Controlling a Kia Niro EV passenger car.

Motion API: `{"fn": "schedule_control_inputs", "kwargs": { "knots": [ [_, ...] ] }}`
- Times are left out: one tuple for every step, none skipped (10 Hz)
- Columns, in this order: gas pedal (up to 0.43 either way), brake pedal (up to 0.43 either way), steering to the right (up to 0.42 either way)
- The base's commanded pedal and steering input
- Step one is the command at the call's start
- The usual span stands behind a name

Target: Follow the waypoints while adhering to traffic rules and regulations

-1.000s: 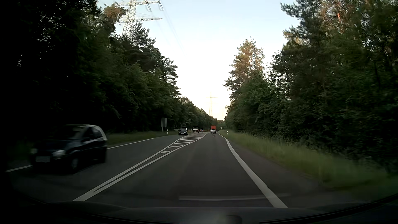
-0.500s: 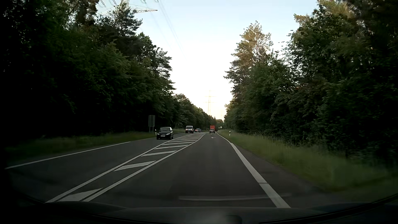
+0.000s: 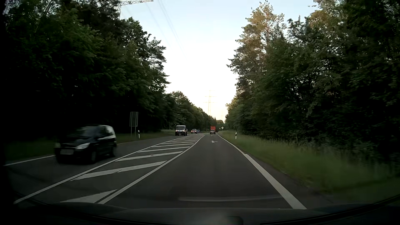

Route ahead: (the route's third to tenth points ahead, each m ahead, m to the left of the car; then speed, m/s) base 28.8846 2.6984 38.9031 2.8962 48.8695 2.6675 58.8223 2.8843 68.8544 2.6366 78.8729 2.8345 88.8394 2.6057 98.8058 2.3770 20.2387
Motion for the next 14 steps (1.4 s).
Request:
{"fn": "schedule_control_inputs", "kwargs": {
  "knots": [
    [0.098,0.024,0.001],
    [0.098,0.018,0.001],
    [0.098,0.024,0.001],
    [0.098,0.024,0.001],
    [0.098,0.024,0.001],
    [0.098,0.024,0.001],
    [0.098,0.024,0.001],
    [0.098,0.018,0.001],
    [0.098,0.024,0.002],
    [0.098,0.018,0.003],
    [0.098,0.018,0.003],
    [0.098,0.024,0.002],
    [0.098,0.018,0.003],
    [0.098,0.024,0.003]
  ]
}}
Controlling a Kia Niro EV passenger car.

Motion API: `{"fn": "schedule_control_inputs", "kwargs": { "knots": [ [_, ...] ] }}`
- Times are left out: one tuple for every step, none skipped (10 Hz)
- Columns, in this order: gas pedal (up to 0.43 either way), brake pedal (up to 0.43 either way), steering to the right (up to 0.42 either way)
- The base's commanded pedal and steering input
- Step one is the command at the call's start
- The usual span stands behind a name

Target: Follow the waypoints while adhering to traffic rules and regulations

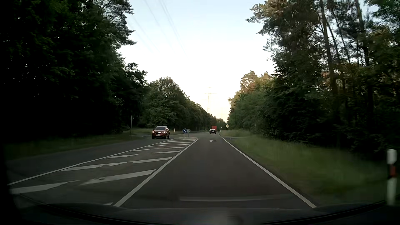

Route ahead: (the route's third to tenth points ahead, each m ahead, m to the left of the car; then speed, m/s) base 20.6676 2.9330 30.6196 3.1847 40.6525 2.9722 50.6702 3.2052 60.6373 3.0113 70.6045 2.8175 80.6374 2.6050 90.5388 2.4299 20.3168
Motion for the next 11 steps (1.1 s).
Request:
{"fn": "schedule_control_inputs", "kwargs": {
  "knots": [
    [0.098,0.018,0.002],
    [0.098,0.018,0.002],
    [0.098,0.024,0.002],
    [0.098,0.024,0.002],
    [0.087,0.018,0.002],
    [0.087,0.024,0.002],
    [0.087,0.018,0.001],
    [0.087,0.018,0.001],
    [0.087,0.024,0.001],
    [0.087,0.018,0.001],
    [0.087,0.024,0.001]
  ]
}}
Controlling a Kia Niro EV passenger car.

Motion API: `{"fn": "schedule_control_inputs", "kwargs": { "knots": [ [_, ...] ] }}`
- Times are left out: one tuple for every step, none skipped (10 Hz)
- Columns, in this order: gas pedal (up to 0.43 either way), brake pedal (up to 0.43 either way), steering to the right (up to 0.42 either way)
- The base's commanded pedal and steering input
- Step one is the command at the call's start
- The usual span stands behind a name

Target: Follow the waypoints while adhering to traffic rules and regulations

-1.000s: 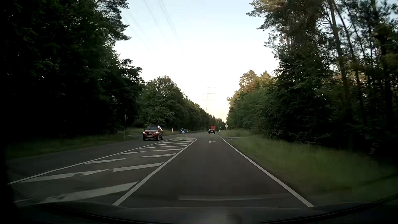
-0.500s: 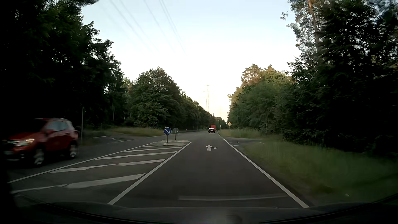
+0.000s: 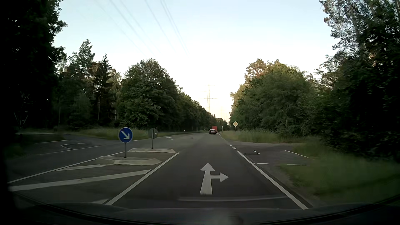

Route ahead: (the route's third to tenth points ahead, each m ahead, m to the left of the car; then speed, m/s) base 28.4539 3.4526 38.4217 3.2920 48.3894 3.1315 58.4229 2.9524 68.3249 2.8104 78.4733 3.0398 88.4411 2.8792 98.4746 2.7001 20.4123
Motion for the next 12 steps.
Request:
{"fn": "schedule_control_inputs", "kwargs": {
  "knots": [
    [0.087,0.024,0.001],
    [0.087,0.024,0.001],
    [0.087,0.024,0.002],
    [0.087,0.018,0.001],
    [0.087,0.018,0.002],
    [0.087,0.024,0.002],
    [0.087,0.018,0.001],
    [0.087,0.018,0.002],
    [0.087,0.024,0.002],
    [0.087,0.024,0.001],
    [0.087,0.024,0.001],
    [0.087,0.024,0.001]
  ]
}}
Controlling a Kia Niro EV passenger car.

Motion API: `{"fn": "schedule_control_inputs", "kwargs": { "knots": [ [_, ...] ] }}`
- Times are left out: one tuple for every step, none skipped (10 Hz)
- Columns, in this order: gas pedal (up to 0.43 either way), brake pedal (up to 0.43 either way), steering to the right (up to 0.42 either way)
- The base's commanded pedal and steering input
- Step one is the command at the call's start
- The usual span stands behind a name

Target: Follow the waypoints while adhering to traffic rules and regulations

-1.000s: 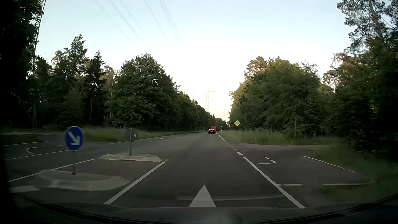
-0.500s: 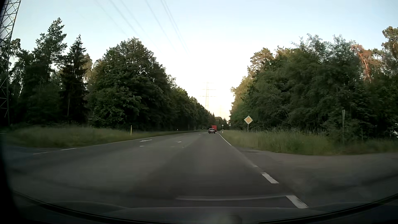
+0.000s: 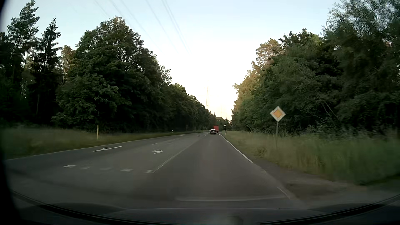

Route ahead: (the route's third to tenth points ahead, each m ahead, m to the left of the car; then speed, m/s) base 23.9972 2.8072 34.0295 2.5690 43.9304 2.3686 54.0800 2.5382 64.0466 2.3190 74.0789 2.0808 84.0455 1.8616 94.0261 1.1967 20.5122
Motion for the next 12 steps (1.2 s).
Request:
{"fn": "schedule_control_inputs", "kwargs": {
  "knots": [
    [0.087,0.018,0.001],
    [0.087,0.018,0.001],
    [0.087,0.024,0.002],
    [0.087,0.024,0.001],
    [0.087,0.024,0.001],
    [0.087,0.024,0.002],
    [0.087,0.024,0.002],
    [0.087,0.024,0.002],
    [0.087,0.018,0.002],
    [0.067,0.018,0.002],
    [0.047,0.024,0.002],
    [0.028,0.018,0.002]
  ]
}}
